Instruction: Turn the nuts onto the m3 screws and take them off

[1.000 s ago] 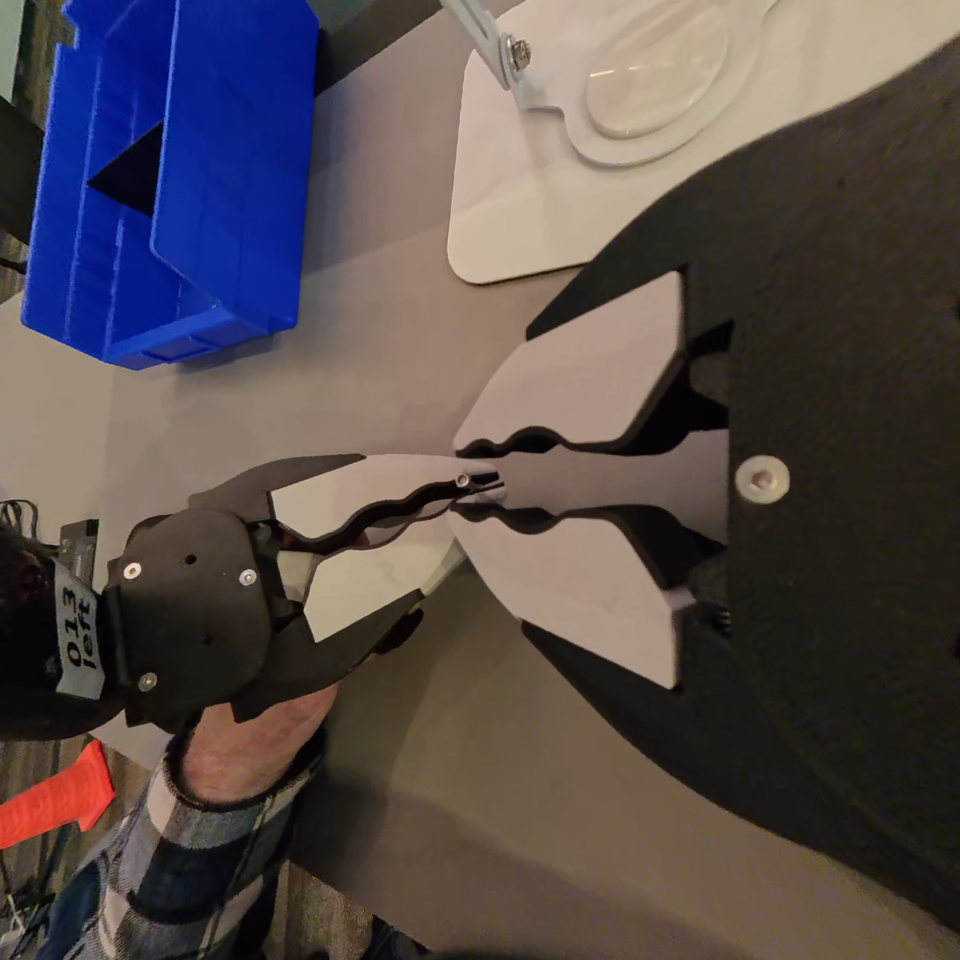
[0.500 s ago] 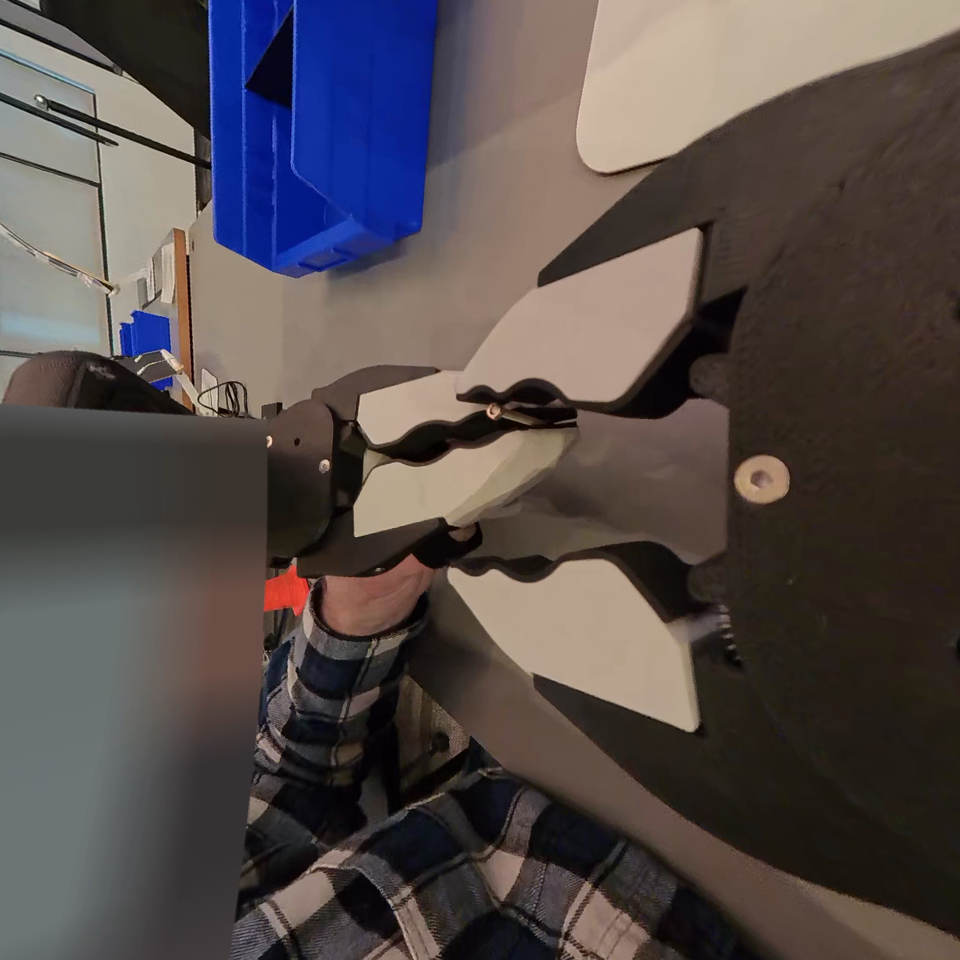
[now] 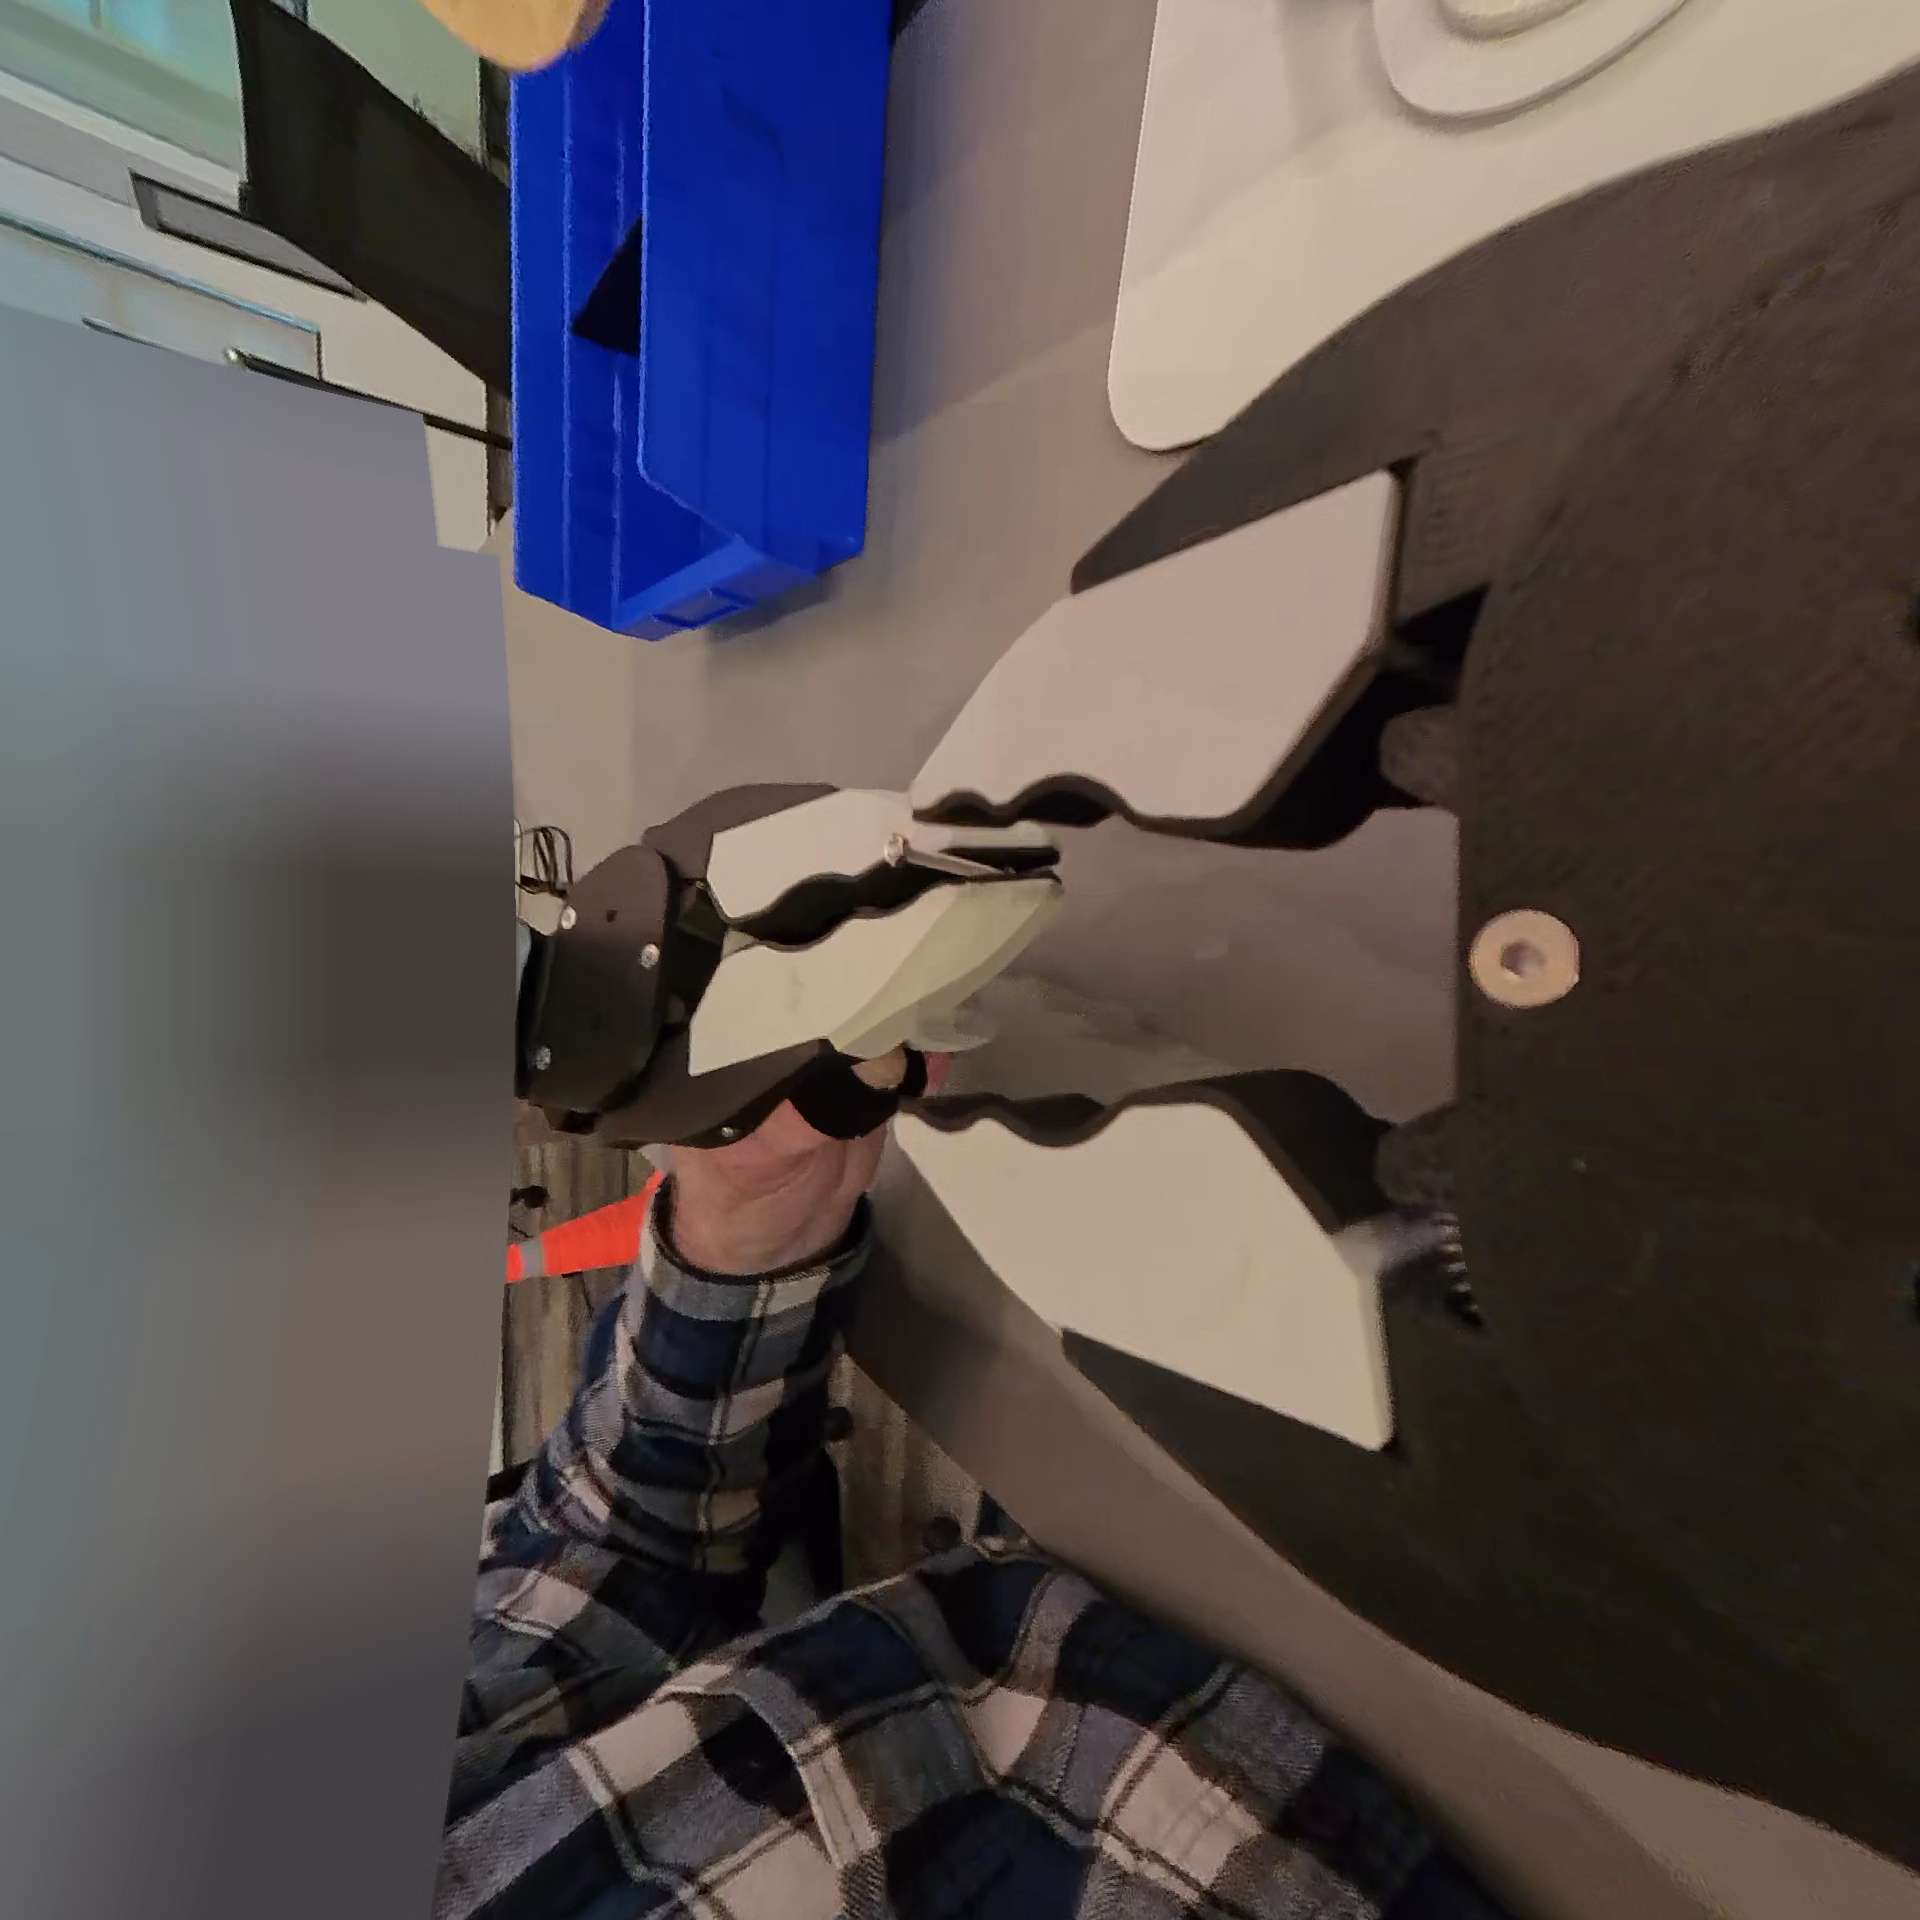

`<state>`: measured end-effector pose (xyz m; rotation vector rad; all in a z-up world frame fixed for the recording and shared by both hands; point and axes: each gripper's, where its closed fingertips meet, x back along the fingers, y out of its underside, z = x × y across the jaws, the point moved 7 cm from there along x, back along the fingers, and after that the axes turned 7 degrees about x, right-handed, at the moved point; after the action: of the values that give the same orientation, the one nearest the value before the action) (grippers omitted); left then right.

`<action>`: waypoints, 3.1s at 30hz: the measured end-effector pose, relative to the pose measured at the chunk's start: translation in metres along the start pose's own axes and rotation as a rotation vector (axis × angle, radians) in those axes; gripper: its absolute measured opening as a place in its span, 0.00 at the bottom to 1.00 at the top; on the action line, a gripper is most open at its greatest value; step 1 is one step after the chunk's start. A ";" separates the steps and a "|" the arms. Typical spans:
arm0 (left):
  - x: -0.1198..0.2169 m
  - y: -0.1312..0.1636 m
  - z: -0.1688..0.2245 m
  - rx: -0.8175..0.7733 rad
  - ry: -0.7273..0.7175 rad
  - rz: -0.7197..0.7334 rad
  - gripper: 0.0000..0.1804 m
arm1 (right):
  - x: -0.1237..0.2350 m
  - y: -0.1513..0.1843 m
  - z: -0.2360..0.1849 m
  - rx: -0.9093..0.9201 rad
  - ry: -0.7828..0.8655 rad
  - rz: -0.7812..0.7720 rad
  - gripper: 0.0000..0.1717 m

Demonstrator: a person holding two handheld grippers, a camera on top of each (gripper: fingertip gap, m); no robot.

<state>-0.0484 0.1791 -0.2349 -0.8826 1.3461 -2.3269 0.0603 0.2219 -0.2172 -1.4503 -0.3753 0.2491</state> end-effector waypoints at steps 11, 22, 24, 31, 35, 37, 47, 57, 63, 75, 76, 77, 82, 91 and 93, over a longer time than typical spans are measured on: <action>0.007 -0.019 0.003 0.083 0.038 0.043 0.02 | 0.004 -0.015 -0.008 0.027 -0.048 0.091 0.40; 0.005 -0.034 0.015 0.063 0.046 0.035 0.02 | -0.011 -0.031 -0.010 0.026 -0.060 0.113 0.51; 0.009 -0.035 0.013 0.082 0.042 0.046 0.02 | 0.002 -0.032 -0.015 0.045 -0.037 0.120 0.52; 0.001 -0.033 0.022 0.091 0.081 0.021 0.02 | 0.003 -0.035 -0.007 0.014 -0.004 0.145 0.53; 0.004 -0.038 0.022 0.102 0.063 0.022 0.02 | -0.006 -0.038 -0.015 0.024 -0.041 0.132 0.54; 0.009 -0.039 0.016 0.134 0.066 0.044 0.02 | 0.006 -0.038 -0.019 0.046 -0.019 0.152 0.53; -0.001 -0.042 0.017 0.135 0.079 0.005 0.02 | 0.003 -0.036 -0.015 -0.001 0.018 0.146 0.55; -0.017 -0.044 0.025 0.094 0.119 -0.024 0.02 | 0.016 -0.032 -0.008 -0.025 0.046 0.109 0.49; -0.021 -0.043 0.021 0.110 0.136 -0.037 0.02 | 0.052 -0.028 -0.019 -0.072 0.073 0.164 0.22; -0.039 -0.043 0.039 0.013 0.157 -0.062 0.02 | 0.049 -0.017 -0.002 -0.126 0.236 0.087 0.03; -0.038 -0.044 0.041 0.013 0.172 -0.046 0.03 | 0.053 -0.019 -0.003 -0.125 0.248 0.101 0.02; -0.037 -0.046 0.042 0.000 0.178 -0.045 0.06 | 0.057 -0.023 -0.004 -0.123 0.269 0.115 0.03; -0.021 -0.043 0.046 -0.121 0.158 -0.054 0.00 | 0.134 -0.061 0.004 -0.047 0.501 0.065 0.03; 0.021 -0.024 0.004 -0.042 0.007 -0.032 0.00 | 0.324 -0.024 0.090 -0.373 0.998 -0.295 0.03; 0.031 -0.023 -0.006 -0.039 -0.045 -0.033 0.00 | 0.340 0.009 0.108 -0.504 1.020 -0.442 0.03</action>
<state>-0.0751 0.1777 -0.2062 -0.9706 1.3732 -2.2985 0.3300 0.4539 -0.1842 -1.7307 0.1065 -0.9804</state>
